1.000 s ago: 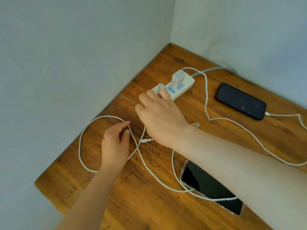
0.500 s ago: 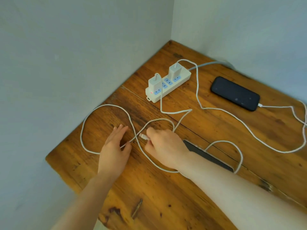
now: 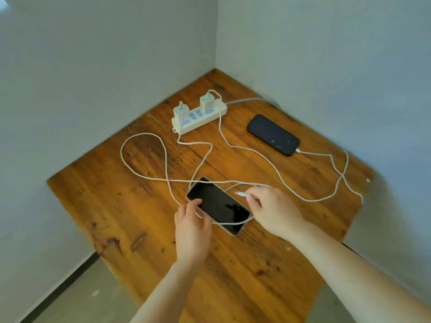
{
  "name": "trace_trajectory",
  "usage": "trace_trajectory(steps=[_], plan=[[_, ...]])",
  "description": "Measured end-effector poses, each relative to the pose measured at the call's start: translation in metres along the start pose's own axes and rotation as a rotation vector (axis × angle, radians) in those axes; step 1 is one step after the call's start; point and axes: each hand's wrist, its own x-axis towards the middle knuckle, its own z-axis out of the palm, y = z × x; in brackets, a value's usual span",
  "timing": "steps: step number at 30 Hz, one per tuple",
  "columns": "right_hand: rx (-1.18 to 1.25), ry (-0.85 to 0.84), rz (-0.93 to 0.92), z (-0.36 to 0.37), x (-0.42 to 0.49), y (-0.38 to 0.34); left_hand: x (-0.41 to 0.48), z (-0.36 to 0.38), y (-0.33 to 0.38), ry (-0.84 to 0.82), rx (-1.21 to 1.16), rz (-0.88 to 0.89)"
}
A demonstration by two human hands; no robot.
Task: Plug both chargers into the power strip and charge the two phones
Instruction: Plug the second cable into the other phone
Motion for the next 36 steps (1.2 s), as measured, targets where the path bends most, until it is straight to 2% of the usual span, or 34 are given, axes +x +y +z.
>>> trace_trajectory(steps=[4, 9, 12, 14, 17, 20, 23, 25, 29, 36], plan=[[-0.033, -0.078, 0.036, 0.002, -0.027, 0.029, -0.012, 0.022, 0.026, 0.037, -0.164, -0.345], [0.075, -0.129, 0.064, 0.019, -0.034, 0.045, 0.01, 0.025, 0.035, 0.142, -0.209, -0.582], [0.11, -0.197, 0.118, 0.036, -0.035, 0.046, 0.027, 0.024, 0.035, 0.122, -0.172, -0.687], [0.094, -0.184, 0.137, 0.046, -0.038, 0.048, 0.033, 0.025, 0.037, 0.099, -0.181, -0.722], [0.077, -0.176, 0.139, 0.053, -0.044, 0.051, 0.039, 0.034, 0.039, 0.019, -0.181, -0.672], [0.101, -0.228, 0.145, 0.05, -0.043, 0.052, 0.036, 0.044, 0.046, -0.079, -0.174, -0.586], [0.195, -0.319, 0.181, 0.039, -0.043, 0.049, 0.027, 0.042, 0.051, -0.054, -0.309, -0.573], [0.181, -0.359, 0.173, 0.03, -0.048, 0.045, 0.019, 0.025, 0.05, -0.012, -0.43, -0.602], [0.125, -0.404, 0.183, 0.011, -0.065, 0.032, -0.002, -0.03, 0.035, 0.005, -0.485, -0.663], [0.433, -0.285, 0.228, -0.033, -0.099, -0.045, -0.038, -0.135, 0.032, -0.135, -0.846, -0.852]])
